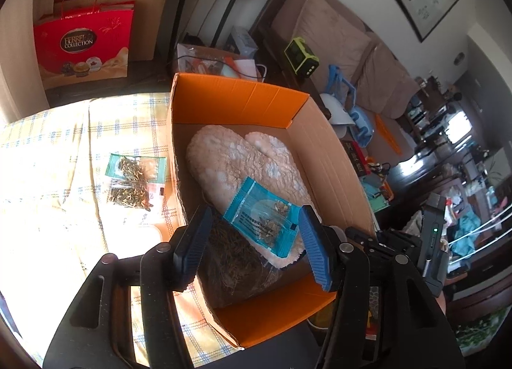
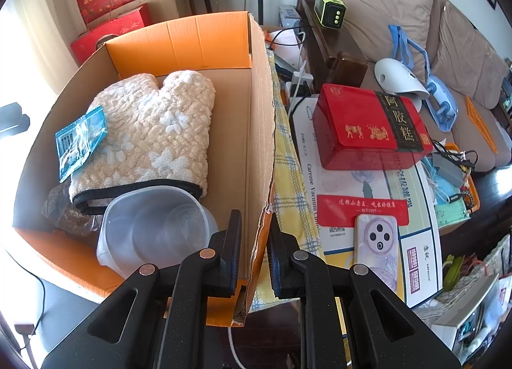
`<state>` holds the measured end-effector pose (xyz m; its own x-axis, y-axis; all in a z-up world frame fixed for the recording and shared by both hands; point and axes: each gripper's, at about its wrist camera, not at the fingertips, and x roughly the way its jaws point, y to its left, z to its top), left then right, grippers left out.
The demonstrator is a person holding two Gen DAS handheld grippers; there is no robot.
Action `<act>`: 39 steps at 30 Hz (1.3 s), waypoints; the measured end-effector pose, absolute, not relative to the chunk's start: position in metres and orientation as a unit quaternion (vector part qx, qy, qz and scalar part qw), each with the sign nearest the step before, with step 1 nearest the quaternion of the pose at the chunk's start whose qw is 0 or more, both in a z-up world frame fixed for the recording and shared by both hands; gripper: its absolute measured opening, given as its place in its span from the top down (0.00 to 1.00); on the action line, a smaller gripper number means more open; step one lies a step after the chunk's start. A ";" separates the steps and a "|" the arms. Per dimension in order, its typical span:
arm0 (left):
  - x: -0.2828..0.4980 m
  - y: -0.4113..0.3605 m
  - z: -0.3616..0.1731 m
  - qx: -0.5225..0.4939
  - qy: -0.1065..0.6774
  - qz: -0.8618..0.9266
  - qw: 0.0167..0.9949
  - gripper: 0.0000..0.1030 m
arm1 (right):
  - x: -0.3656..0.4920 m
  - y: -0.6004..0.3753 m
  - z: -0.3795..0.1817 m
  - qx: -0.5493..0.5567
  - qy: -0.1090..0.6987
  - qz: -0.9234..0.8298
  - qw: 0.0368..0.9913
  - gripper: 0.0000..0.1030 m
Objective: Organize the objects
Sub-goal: 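Lower the blue packet onto the mitt and open the left gripper, then move the left gripper back toward the white earphone case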
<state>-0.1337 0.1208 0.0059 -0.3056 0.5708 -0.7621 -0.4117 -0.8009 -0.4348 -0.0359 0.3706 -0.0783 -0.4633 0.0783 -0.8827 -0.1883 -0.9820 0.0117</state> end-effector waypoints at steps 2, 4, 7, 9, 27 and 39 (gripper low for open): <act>-0.135 0.115 0.007 -0.499 -0.073 0.812 0.292 0.45 | -0.036 0.371 -0.078 -0.512 0.053 0.854 0.078 0.85; -0.138 0.109 0.007 -0.497 -0.072 0.817 0.283 0.39 | -0.036 0.371 -0.078 -0.512 0.054 0.854 0.078 0.85; -0.142 0.099 0.006 -0.495 -0.071 0.824 0.269 0.34 | -0.036 0.371 -0.078 -0.512 0.054 0.854 0.078 0.85; -0.144 0.091 0.005 -0.492 -0.067 0.830 0.255 0.33 | -0.036 0.371 -0.078 -0.512 0.054 0.854 0.078 0.85; -0.154 0.040 -0.066 -0.536 -0.051 0.825 0.172 0.32 | -0.036 0.370 -0.078 -0.512 0.054 0.854 0.079 0.85; -0.121 0.048 -0.098 -0.500 -0.008 0.839 0.217 0.32 | -0.034 0.370 -0.077 -0.510 0.057 0.855 0.078 0.84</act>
